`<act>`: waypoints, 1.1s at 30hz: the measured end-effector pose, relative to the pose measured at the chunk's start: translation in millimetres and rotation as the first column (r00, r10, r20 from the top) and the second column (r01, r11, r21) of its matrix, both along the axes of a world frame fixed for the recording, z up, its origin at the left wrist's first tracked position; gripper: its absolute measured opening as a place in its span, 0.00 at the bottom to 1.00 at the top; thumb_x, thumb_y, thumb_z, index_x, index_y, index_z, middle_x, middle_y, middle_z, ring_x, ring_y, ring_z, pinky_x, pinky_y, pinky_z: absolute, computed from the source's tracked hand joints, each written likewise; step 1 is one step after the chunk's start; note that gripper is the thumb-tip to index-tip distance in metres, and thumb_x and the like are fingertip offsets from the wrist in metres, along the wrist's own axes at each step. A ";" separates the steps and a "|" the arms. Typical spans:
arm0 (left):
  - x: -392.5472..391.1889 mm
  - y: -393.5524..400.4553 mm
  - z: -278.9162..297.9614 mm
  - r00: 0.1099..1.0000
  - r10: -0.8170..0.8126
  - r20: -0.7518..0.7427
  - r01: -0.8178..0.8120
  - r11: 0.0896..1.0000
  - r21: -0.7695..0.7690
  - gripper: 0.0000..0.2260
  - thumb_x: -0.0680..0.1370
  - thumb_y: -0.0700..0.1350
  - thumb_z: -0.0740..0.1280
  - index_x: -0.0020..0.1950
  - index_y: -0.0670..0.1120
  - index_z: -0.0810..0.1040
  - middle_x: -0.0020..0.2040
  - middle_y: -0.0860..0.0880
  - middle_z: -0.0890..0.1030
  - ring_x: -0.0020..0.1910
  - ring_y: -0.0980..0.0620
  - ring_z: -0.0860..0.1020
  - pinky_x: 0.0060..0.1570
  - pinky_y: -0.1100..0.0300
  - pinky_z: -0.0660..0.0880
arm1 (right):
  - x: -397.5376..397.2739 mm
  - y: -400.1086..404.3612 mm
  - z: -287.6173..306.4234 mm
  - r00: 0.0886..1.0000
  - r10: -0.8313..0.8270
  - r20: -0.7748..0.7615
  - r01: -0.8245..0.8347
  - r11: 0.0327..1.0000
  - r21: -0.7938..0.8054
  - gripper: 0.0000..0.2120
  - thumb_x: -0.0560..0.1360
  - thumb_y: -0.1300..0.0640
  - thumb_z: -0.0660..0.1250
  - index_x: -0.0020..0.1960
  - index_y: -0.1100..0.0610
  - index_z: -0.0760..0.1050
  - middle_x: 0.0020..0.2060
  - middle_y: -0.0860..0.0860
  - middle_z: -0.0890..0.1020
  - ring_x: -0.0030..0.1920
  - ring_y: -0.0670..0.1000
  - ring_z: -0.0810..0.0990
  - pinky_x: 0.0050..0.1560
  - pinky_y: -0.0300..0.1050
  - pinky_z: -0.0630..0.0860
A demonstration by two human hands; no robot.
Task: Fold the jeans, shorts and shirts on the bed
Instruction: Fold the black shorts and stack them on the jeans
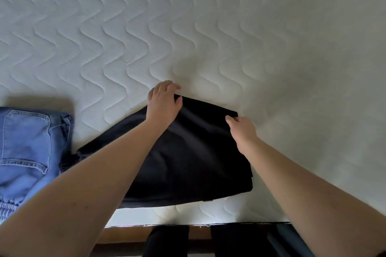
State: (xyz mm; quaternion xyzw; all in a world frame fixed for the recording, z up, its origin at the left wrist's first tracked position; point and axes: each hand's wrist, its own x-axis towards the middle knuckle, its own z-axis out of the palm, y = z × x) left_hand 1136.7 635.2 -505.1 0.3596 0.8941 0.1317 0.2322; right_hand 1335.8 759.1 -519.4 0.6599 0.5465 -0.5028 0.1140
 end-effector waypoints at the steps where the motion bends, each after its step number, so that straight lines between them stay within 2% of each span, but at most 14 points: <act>1: -6.9 4.2 -1.8 0.997 0.057 0.055 -0.054 0.997 -0.048 0.16 0.79 0.49 0.64 0.67 0.49 0.73 0.68 0.47 0.72 0.69 0.45 0.69 0.69 0.49 0.62 | -4.4 3.2 -1.5 1.000 -0.013 0.008 0.013 0.999 -0.048 0.21 0.78 0.45 0.65 0.54 0.64 0.76 0.43 0.52 0.76 0.43 0.52 0.75 0.44 0.46 0.72; 4: -28.1 10.2 -11.2 0.960 0.192 0.207 -0.158 0.973 -0.166 0.17 0.78 0.52 0.66 0.66 0.50 0.74 0.64 0.47 0.75 0.62 0.45 0.74 0.64 0.47 0.70 | -13.6 9.9 -3.1 0.998 -0.060 -0.009 0.058 0.989 -0.136 0.21 0.75 0.44 0.70 0.50 0.63 0.75 0.45 0.54 0.75 0.44 0.53 0.73 0.48 0.47 0.71; 6: -41.1 9.5 -15.5 0.932 0.206 0.298 -0.167 0.974 -0.152 0.15 0.77 0.52 0.68 0.63 0.50 0.77 0.62 0.51 0.78 0.61 0.49 0.75 0.61 0.53 0.71 | -17.0 15.4 -2.7 0.993 -0.108 -0.053 0.101 0.988 -0.115 0.23 0.74 0.46 0.71 0.53 0.67 0.76 0.45 0.59 0.78 0.46 0.57 0.78 0.50 0.48 0.74; 8: -50.3 7.8 -16.6 0.909 0.183 0.375 -0.136 0.979 -0.149 0.14 0.76 0.52 0.70 0.60 0.51 0.78 0.58 0.54 0.78 0.57 0.53 0.74 0.55 0.61 0.68 | -19.1 23.8 -1.2 0.982 -0.170 -0.080 0.160 0.980 -0.123 0.15 0.76 0.49 0.68 0.49 0.63 0.78 0.46 0.58 0.81 0.53 0.59 0.80 0.55 0.51 0.77; 10: -56.7 5.1 -17.5 0.905 0.153 0.397 -0.089 0.981 -0.175 0.13 0.75 0.53 0.71 0.58 0.54 0.79 0.54 0.55 0.77 0.53 0.54 0.73 0.52 0.62 0.66 | -20.0 32.5 -0.4 0.921 -0.371 -0.120 0.337 0.912 -0.232 0.07 0.78 0.52 0.67 0.46 0.56 0.78 0.47 0.54 0.82 0.54 0.57 0.80 0.58 0.52 0.77; 12: -62.1 2.8 -19.6 0.915 0.126 0.383 -0.057 0.981 -0.187 0.09 0.76 0.53 0.71 0.55 0.55 0.80 0.50 0.54 0.76 0.51 0.53 0.73 0.49 0.62 0.66 | -17.8 40.8 -3.3 0.838 -0.520 -0.167 0.460 0.836 -0.298 0.04 0.78 0.55 0.66 0.48 0.55 0.78 0.53 0.54 0.84 0.51 0.53 0.82 0.52 0.49 0.79; 15: -66.3 2.8 -22.5 0.922 0.122 0.368 -0.068 0.986 -0.155 0.01 0.77 0.51 0.70 0.47 0.56 0.78 0.46 0.55 0.77 0.49 0.53 0.75 0.45 0.63 0.66 | -15.6 44.3 -4.2 0.866 -0.452 -0.214 0.381 0.874 -0.300 0.06 0.79 0.51 0.65 0.54 0.52 0.75 0.56 0.51 0.82 0.47 0.46 0.79 0.45 0.42 0.73; 18: -64.8 6.5 -24.2 0.925 0.123 0.361 -0.092 0.991 -0.101 0.01 0.77 0.49 0.68 0.46 0.54 0.78 0.43 0.58 0.77 0.46 0.55 0.75 0.41 0.68 0.66 | -12.4 41.9 -5.9 0.963 -0.081 -0.256 0.038 0.985 -0.169 0.23 0.78 0.46 0.66 0.70 0.49 0.68 0.58 0.48 0.78 0.57 0.48 0.76 0.58 0.45 0.72; 21: -63.1 9.7 -25.8 0.925 0.132 0.355 -0.110 0.991 -0.082 0.02 0.78 0.50 0.67 0.47 0.53 0.78 0.42 0.58 0.77 0.45 0.56 0.75 0.39 0.70 0.65 | -15.3 39.0 -7.8 0.951 0.143 -0.272 -0.155 0.988 -0.020 0.23 0.76 0.50 0.70 0.69 0.45 0.69 0.47 0.49 0.80 0.51 0.47 0.78 0.53 0.37 0.71; 23: -63.2 10.2 -26.9 0.923 0.147 0.356 -0.128 0.989 -0.078 0.02 0.78 0.50 0.66 0.47 0.53 0.77 0.42 0.59 0.78 0.46 0.56 0.76 0.40 0.71 0.65 | -22.3 43.1 -6.3 0.951 0.061 -0.302 -0.057 0.998 0.022 0.15 0.75 0.56 0.71 0.61 0.47 0.77 0.44 0.51 0.80 0.48 0.53 0.80 0.50 0.37 0.77; 26: -63.5 8.0 -29.2 0.913 0.178 0.368 -0.163 0.984 -0.071 0.03 0.80 0.51 0.64 0.49 0.54 0.76 0.44 0.57 0.78 0.49 0.54 0.76 0.40 0.71 0.65 | -30.2 51.9 -7.8 0.923 -0.214 -0.321 0.188 0.976 -0.110 0.09 0.76 0.60 0.69 0.51 0.48 0.80 0.56 0.56 0.81 0.58 0.58 0.80 0.63 0.56 0.76; 28: -64.5 5.5 -30.5 0.880 0.200 0.431 -0.189 0.980 -0.070 0.05 0.79 0.54 0.64 0.52 0.55 0.76 0.49 0.58 0.79 0.51 0.56 0.76 0.41 0.70 0.65 | -29.3 56.0 -10.5 0.900 -0.304 -0.311 0.258 0.949 -0.181 0.11 0.76 0.61 0.68 0.54 0.47 0.79 0.60 0.55 0.80 0.62 0.57 0.78 0.67 0.59 0.72; 31: -66.5 1.3 -28.4 0.824 0.169 0.541 -0.153 0.985 -0.074 0.13 0.74 0.58 0.71 0.57 0.59 0.76 0.54 0.63 0.77 0.53 0.63 0.73 0.47 0.69 0.66 | -26.1 54.8 -12.9 0.902 -0.290 -0.320 0.235 0.951 -0.200 0.16 0.77 0.59 0.67 0.63 0.48 0.76 0.61 0.52 0.80 0.64 0.52 0.76 0.69 0.57 0.69; 33: -67.4 -1.3 -27.9 0.835 0.106 0.540 -0.081 0.994 -0.071 0.19 0.72 0.55 0.74 0.60 0.59 0.75 0.57 0.62 0.77 0.55 0.60 0.73 0.48 0.69 0.64 | -23.3 52.6 -14.0 0.904 -0.275 -0.327 0.227 0.958 -0.177 0.17 0.77 0.59 0.67 0.65 0.49 0.75 0.60 0.50 0.80 0.63 0.50 0.77 0.68 0.53 0.71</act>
